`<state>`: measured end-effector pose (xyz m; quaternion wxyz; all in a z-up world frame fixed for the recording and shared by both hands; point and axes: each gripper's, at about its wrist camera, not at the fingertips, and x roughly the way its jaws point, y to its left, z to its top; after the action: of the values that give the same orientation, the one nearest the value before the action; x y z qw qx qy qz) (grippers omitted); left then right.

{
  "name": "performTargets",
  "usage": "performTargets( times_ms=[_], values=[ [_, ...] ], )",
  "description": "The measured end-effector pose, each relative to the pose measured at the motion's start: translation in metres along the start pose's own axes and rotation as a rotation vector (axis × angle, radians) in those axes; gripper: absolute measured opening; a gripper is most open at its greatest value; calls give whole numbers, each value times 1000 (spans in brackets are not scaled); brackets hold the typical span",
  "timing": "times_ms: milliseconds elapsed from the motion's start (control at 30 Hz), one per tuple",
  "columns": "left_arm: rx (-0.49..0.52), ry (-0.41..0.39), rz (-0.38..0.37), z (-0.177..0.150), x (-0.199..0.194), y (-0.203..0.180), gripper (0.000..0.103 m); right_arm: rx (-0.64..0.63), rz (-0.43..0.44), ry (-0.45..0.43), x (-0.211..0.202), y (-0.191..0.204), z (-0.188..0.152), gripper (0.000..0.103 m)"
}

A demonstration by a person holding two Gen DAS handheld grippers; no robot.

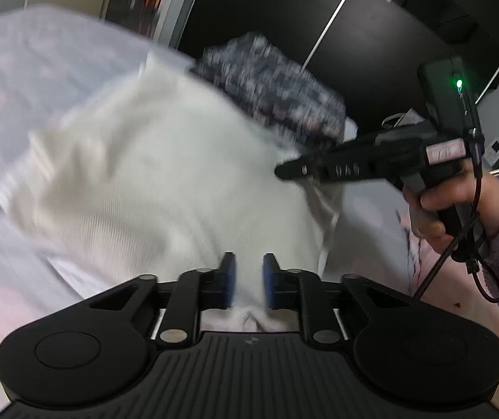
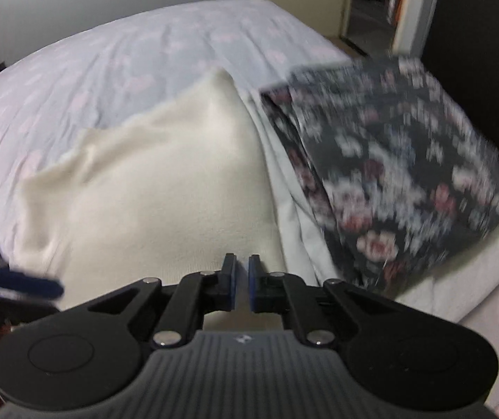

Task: Fold clothes

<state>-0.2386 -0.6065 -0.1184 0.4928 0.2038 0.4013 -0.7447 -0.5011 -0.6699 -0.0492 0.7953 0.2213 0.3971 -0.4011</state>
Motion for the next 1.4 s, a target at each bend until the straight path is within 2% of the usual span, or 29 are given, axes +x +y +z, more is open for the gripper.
performTargets(
  times_ms=[33,67,133,233,333,367,433,533,700,867,1000,1233,1300,1333,1400],
  values=[
    [-25,8,-5,-2,5,5,8,9,2,3,5,-2,-3,6],
    [-50,16,-9,-4,10,9,1,3,-1,2,7,-2,-4,6],
    [-94,23,-25,-5,14,17,0,4,-5,2,5,-2,-5,6],
    [-69,6,-12,-2,1,14,0,29,-13,-4,-1,-3,-3,6],
    [-52,-32,12,-4,-22,15,2,42,-46,-26,-15,1,-9,8],
    [-43,-54,29,-4,-29,18,5,55,-45,-35,-21,3,-13,14],
    [-23,-95,69,-3,-43,25,12,76,-23,-49,-33,8,-21,15],
    [-19,-126,139,8,-54,43,13,60,10,-71,-46,25,-32,15],
    [-21,-91,186,25,-42,77,13,60,64,-74,-45,63,-49,15],
    [7,-21,242,27,-22,87,13,94,57,-13,-19,99,-72,17],
    [-17,-29,248,24,-27,93,13,158,18,-39,-28,111,-85,17],
    [-38,-72,253,21,-57,85,13,207,48,-11,-43,132,-101,17],
    [-27,-105,256,20,-75,76,15,227,62,-10,-51,135,-104,22],
    [-21,-121,257,19,-83,71,17,230,45,-26,-59,136,-102,28],
    [-3,-158,248,18,-100,58,26,235,13,-59,-74,138,-98,37]
  ],
)
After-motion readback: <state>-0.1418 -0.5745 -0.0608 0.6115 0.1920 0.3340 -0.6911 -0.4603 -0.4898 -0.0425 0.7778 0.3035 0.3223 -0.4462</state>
